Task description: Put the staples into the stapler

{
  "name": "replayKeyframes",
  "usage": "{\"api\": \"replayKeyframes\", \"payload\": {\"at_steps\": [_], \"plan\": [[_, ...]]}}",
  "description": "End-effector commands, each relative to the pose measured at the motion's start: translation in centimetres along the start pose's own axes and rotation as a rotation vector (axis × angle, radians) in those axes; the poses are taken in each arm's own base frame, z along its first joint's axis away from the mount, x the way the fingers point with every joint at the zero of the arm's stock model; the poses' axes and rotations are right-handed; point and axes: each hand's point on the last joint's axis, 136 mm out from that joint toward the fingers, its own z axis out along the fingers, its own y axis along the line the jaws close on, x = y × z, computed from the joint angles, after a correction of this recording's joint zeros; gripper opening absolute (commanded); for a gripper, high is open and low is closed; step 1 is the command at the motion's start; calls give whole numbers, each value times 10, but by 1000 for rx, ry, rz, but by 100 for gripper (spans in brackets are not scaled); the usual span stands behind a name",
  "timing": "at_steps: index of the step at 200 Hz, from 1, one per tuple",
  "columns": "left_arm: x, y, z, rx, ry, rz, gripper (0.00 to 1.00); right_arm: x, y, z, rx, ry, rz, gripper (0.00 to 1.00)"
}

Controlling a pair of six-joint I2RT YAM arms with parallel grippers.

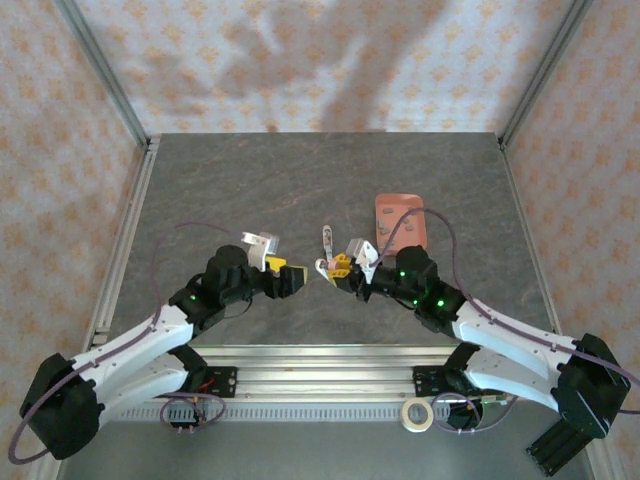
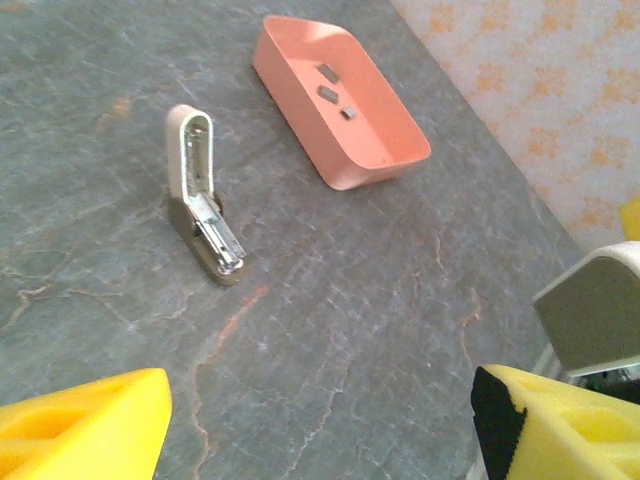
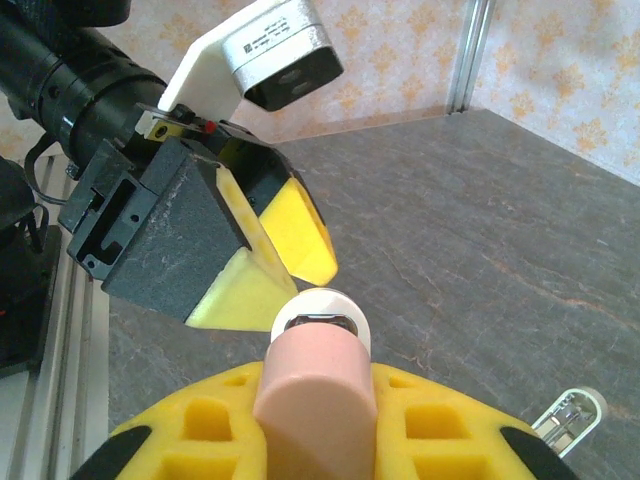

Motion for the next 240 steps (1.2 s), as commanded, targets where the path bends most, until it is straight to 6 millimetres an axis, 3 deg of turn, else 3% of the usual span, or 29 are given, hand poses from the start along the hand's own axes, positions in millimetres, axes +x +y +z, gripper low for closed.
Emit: {"api": "replayKeyframes", "payload": {"at_steps": [1, 31, 93, 154, 240], "plan": [[-13, -27, 2, 117, 1, 38, 79, -6, 0, -3, -4, -16, 7, 19], [-33, -48, -1, 195, -38, 39, 80, 4, -1, -2, 0, 35, 11, 19], [-45, -57, -7, 215, -65, 39, 79, 5, 0, 7, -26, 52, 20, 19], [-18, -33, 10, 109, 32, 33, 76, -12, 1, 8, -37, -2, 11, 19], [19, -4, 34, 8, 125, 8, 74, -52, 0, 3, -35, -106, -20, 19]]}}
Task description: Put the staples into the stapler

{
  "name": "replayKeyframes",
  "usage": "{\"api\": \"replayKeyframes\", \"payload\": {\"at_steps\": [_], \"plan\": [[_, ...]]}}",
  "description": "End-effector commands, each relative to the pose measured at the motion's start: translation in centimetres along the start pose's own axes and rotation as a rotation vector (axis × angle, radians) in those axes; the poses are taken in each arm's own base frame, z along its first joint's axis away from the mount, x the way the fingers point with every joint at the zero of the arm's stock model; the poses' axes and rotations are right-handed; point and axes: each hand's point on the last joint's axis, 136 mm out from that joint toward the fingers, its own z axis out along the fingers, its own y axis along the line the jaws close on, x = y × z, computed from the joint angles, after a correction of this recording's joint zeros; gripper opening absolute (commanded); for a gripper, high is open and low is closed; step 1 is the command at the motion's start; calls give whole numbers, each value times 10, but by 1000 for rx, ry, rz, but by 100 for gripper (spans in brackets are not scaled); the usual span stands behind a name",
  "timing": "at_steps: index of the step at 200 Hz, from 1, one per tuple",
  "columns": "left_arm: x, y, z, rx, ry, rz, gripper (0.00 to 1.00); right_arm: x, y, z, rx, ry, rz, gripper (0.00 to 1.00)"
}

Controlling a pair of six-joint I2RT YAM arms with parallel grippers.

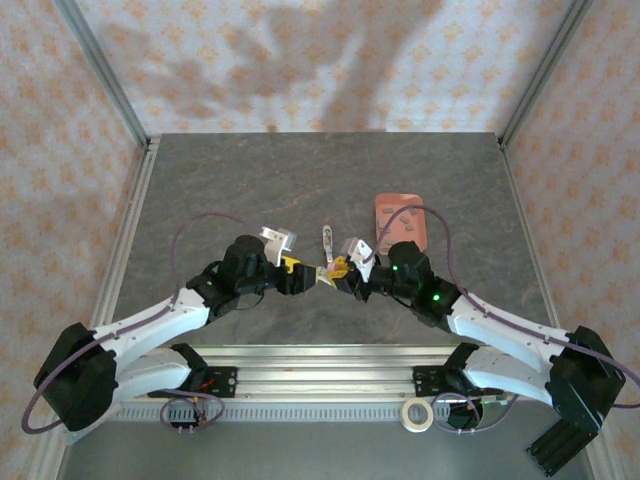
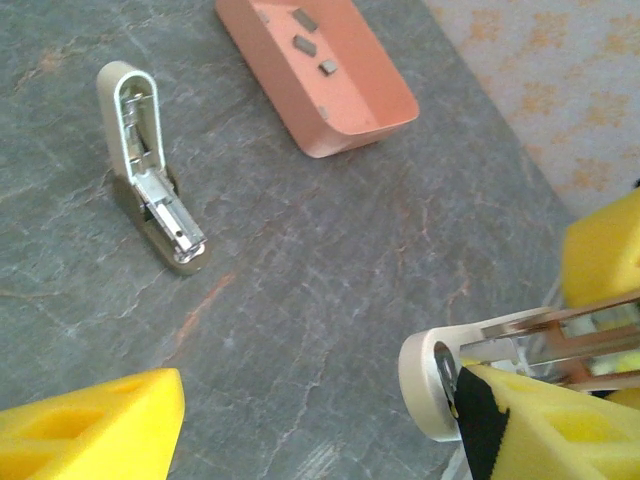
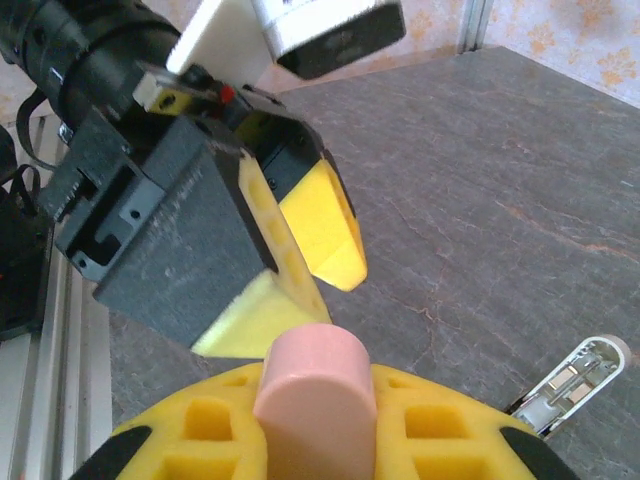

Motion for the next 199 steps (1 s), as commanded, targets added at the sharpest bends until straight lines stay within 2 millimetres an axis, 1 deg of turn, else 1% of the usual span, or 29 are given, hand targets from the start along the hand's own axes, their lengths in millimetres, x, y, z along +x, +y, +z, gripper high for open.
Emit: {"api": "replayKeyframes", "payload": {"at_steps": [1, 52, 94, 121, 150, 176, 199], "plan": [[9, 3, 7, -13, 16, 17, 74, -70, 6, -12, -22, -200, -68, 19], [17, 8, 14, -20, 32, 15, 74, -81, 6, -14, -18, -233, -73, 19], [17, 7, 17, -10, 27, 11, 74, -79, 3, -14, -8, -242, -57, 20], [15, 7, 13, -16, 15, 13, 74, -70, 1, -13, 6, -221, -39, 20], [13, 8, 2, -39, -3, 55, 77, -54, -1, -10, 11, -171, -23, 20], [10, 9, -10, -69, -12, 143, 79, -45, -1, -10, 16, -146, -15, 20], [4, 3, -18, -66, -29, 285, 80, -38, 0, -9, -1, -123, -10, 20]]}}
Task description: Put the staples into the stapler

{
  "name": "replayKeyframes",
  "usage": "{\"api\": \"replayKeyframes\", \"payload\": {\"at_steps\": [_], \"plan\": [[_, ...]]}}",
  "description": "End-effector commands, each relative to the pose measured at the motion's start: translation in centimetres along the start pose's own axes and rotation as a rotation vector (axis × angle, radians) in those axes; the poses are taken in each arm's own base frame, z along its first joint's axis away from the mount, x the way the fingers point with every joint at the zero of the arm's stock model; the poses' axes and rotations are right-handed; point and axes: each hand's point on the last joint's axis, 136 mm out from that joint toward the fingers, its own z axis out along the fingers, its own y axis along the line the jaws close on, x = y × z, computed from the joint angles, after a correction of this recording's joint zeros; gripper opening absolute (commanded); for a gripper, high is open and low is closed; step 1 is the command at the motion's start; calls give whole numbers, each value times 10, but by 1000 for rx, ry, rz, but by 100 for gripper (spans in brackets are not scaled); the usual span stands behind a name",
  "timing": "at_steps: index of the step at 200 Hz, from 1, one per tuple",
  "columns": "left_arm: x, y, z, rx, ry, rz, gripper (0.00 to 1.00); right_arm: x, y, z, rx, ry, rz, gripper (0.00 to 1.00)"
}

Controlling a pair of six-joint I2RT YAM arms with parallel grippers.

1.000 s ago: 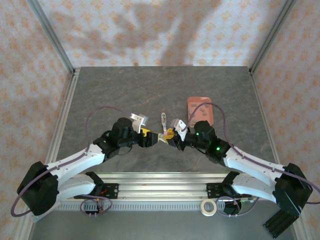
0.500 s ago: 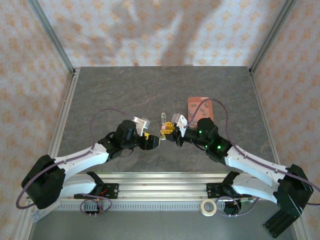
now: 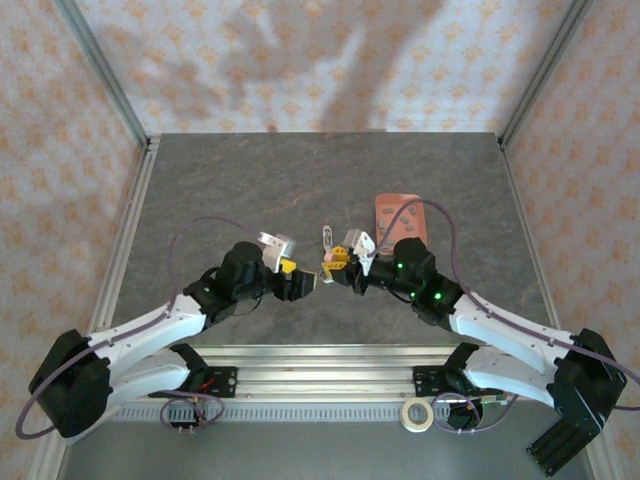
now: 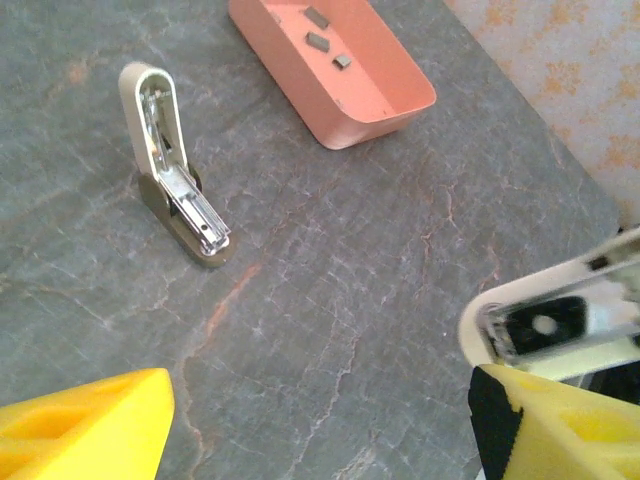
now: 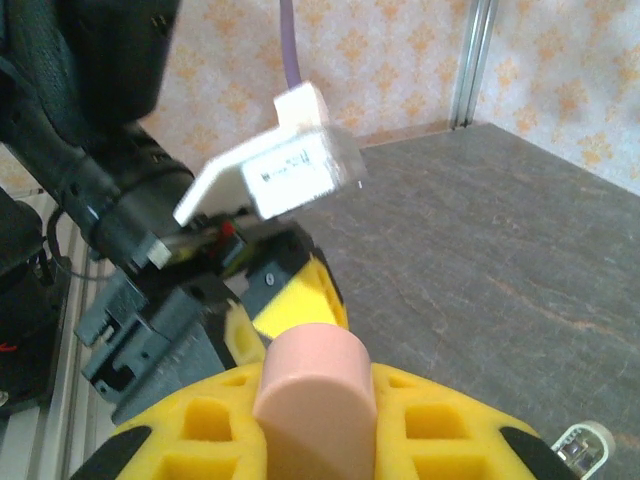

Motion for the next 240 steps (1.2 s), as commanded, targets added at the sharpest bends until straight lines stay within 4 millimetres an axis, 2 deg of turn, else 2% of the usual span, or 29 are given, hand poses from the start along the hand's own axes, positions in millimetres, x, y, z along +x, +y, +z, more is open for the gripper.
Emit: {"api": "replayKeyframes", "payload": {"at_steps": [1, 67, 112, 156, 191, 240], "plan": [[-2, 1, -8, -30, -1, 170, 80, -2, 0, -4, -1, -9, 2, 20], [-9, -28, -23, 92, -12, 517, 82, 4, 6, -3, -53, 19, 19, 20], [6, -39, -24, 188, 73, 676, 79, 3, 22, 5, -177, 54, 8, 20], [-2, -61, -23, 300, 36, 690, 79, 1, 29, 13, -247, 72, -14, 20], [5, -69, -21, 360, 76, 701, 80, -2, 31, 18, -279, 69, -17, 20], [-1, -75, -16, 399, 29, 676, 76, -8, 40, 20, -354, 67, -34, 20]]}}
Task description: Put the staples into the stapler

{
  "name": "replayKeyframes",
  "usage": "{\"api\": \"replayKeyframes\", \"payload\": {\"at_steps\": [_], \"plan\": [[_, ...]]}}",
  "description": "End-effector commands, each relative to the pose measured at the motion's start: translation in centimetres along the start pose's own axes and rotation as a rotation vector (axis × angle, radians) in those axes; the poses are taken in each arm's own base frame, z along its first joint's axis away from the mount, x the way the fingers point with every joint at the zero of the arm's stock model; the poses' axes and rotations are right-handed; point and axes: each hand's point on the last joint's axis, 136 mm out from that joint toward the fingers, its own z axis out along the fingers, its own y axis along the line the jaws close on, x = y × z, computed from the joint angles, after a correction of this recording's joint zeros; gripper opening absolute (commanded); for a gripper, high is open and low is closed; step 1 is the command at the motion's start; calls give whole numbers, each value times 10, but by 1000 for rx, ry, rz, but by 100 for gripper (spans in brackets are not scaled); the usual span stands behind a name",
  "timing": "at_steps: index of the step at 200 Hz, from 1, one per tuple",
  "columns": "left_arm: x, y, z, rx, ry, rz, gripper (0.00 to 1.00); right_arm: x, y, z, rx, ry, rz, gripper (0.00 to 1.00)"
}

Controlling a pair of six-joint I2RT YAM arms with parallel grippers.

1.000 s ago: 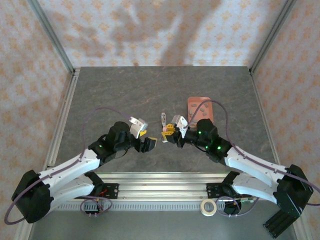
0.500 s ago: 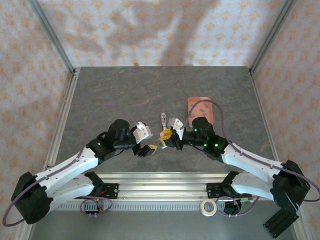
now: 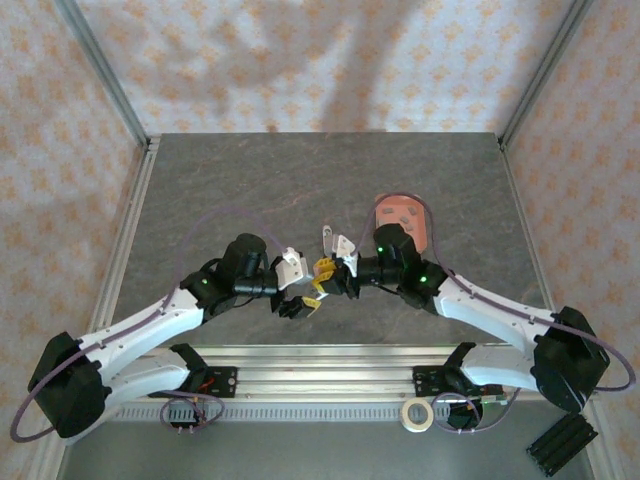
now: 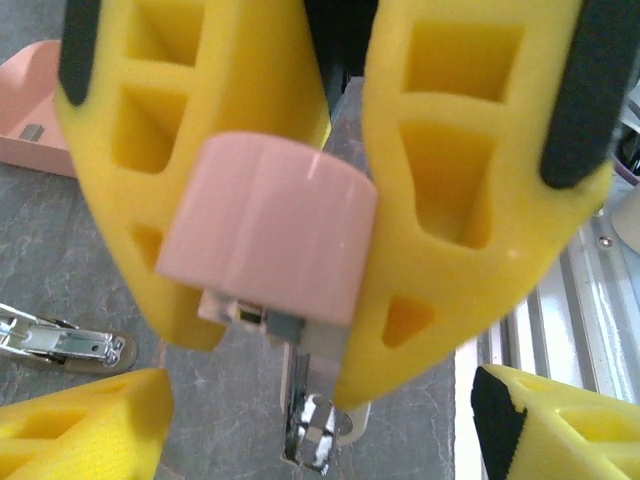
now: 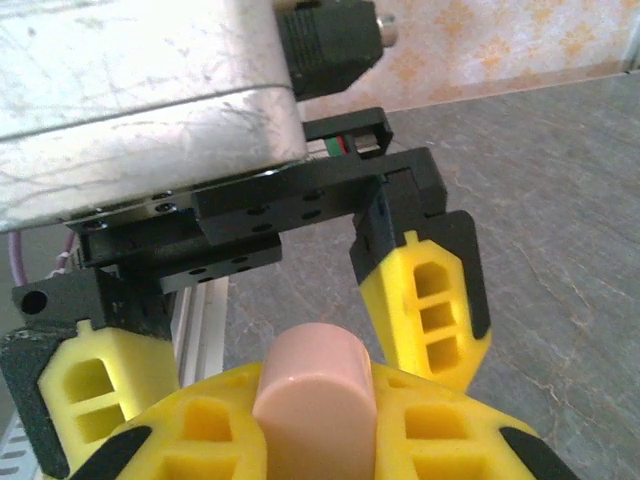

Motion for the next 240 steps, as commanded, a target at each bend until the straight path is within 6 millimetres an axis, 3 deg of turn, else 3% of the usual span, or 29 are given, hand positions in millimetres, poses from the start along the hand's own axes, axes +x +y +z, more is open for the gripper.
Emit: {"api": "replayKeyframes", "payload": {"at_steps": [1, 18, 34, 59, 96, 186, 209, 232, 240], "plan": [[-18, -4, 2, 39, -67, 23, 76, -21, 6, -1, -56, -43, -52, 20], [-19, -6, 3, 53, -73, 23, 73, -26, 8, -1, -66, -54, -61, 20], [-19, -8, 3, 62, -75, 30, 62, -23, 7, 4, -83, -44, -53, 20], [-20, -11, 1, 75, -83, 40, 56, -25, 8, 5, -98, -46, -56, 20], [-22, -14, 0, 86, -99, 43, 54, -27, 7, 6, -104, -51, -56, 20], [-18, -4, 2, 20, -121, 4, 33, -30, 6, 3, -77, -63, -58, 21], [-15, 0, -1, -21, -118, -9, 29, -28, 4, 1, -53, -61, -58, 26], [-7, 10, -3, -90, -87, -55, 28, -19, -3, 1, -12, -46, -35, 37], [-4, 13, -4, -106, -61, -74, 28, -26, -3, -4, 14, -66, -38, 42]]}}
